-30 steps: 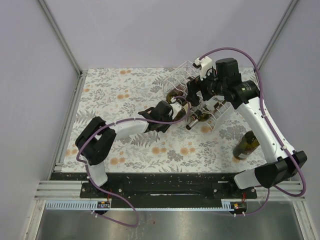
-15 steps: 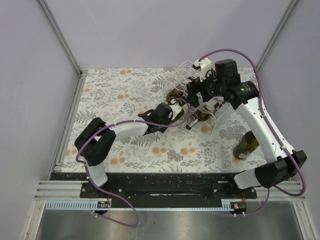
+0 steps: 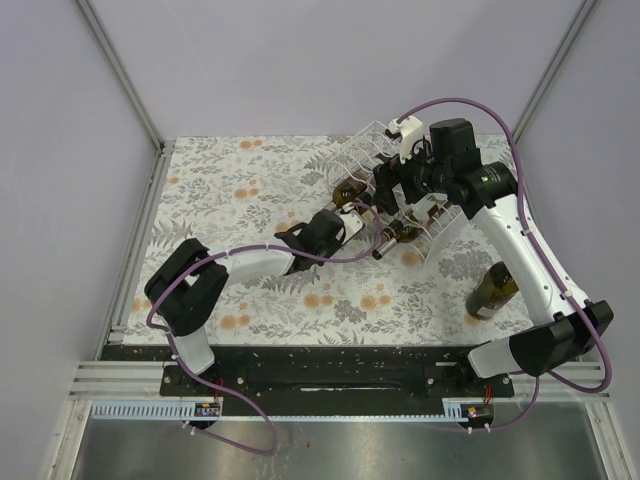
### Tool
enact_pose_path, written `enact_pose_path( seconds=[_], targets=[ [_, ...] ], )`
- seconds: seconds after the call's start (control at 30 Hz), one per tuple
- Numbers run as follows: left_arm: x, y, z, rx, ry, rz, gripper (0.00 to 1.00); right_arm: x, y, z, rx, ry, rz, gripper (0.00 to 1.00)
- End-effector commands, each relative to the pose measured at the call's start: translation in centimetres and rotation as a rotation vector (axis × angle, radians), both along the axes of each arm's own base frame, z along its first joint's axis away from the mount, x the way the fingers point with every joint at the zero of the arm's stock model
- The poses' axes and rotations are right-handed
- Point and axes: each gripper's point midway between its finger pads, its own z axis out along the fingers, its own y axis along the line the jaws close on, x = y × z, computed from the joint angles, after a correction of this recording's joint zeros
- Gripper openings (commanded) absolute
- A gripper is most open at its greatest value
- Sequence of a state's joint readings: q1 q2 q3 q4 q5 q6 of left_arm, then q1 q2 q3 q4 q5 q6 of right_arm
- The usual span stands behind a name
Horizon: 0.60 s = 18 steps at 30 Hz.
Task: Put the wine bottle on the wine rack
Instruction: Place the wine bottle in the wine rack.
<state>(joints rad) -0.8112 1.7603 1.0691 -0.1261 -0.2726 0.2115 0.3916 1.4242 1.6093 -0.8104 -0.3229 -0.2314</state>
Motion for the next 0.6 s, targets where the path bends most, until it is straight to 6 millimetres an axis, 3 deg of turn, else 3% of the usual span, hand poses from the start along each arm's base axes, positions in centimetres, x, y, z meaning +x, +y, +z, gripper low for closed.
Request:
enact_pose_path(
  seconds=[0.0, 0.57],
  targets=[
    [3.57, -2.37, 7.04, -0.140, -0.249, 0.038, 0.08, -0.12, -0.53, 0.83, -0.005, -0.026, -0.007, 0.99],
    [4.35, -2.62, 6.56, 0.013, -0.321, 0.049, 0.09, -0.32, -0.55, 0.30, -0.015, 0.002, 0.001, 0.99]
  ],
)
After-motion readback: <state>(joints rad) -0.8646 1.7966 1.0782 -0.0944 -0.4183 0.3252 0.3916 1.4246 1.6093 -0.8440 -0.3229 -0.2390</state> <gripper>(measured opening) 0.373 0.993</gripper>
